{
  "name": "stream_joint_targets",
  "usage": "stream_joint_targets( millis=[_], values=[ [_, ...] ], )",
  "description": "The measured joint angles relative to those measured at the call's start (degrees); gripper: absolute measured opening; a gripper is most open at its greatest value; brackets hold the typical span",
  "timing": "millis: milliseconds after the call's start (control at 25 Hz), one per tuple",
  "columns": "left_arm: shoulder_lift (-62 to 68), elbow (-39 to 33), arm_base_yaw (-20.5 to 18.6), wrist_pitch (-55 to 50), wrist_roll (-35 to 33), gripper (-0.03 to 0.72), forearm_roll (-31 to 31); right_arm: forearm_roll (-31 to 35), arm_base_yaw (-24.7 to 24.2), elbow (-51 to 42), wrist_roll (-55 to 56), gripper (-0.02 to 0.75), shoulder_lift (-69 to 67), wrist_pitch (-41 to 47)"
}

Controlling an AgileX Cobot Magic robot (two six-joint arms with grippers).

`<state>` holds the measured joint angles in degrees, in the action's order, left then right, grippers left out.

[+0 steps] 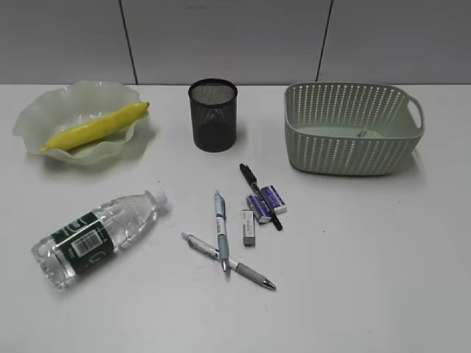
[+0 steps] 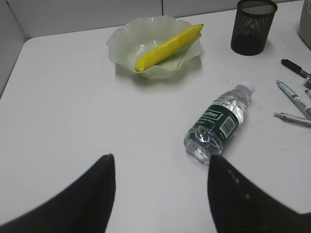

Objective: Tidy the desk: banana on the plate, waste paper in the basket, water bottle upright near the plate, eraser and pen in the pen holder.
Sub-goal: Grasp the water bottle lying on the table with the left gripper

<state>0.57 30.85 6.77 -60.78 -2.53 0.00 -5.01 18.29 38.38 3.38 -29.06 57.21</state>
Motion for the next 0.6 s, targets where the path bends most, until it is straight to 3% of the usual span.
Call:
stream_joint_targets(
  millis=[240,600],
  values=[
    [0.00,0.00,0.00,0.00,0.00,0.390,0.00,-0.76,0.00,-8.29,0.46,0.540,16.36,1.23],
    [8.86,1.77,0.00,6.29,-1.03,0.335,-2.17,-0.98,0.00,-9.11,0.48,0.540,28.87,2.14]
  ],
)
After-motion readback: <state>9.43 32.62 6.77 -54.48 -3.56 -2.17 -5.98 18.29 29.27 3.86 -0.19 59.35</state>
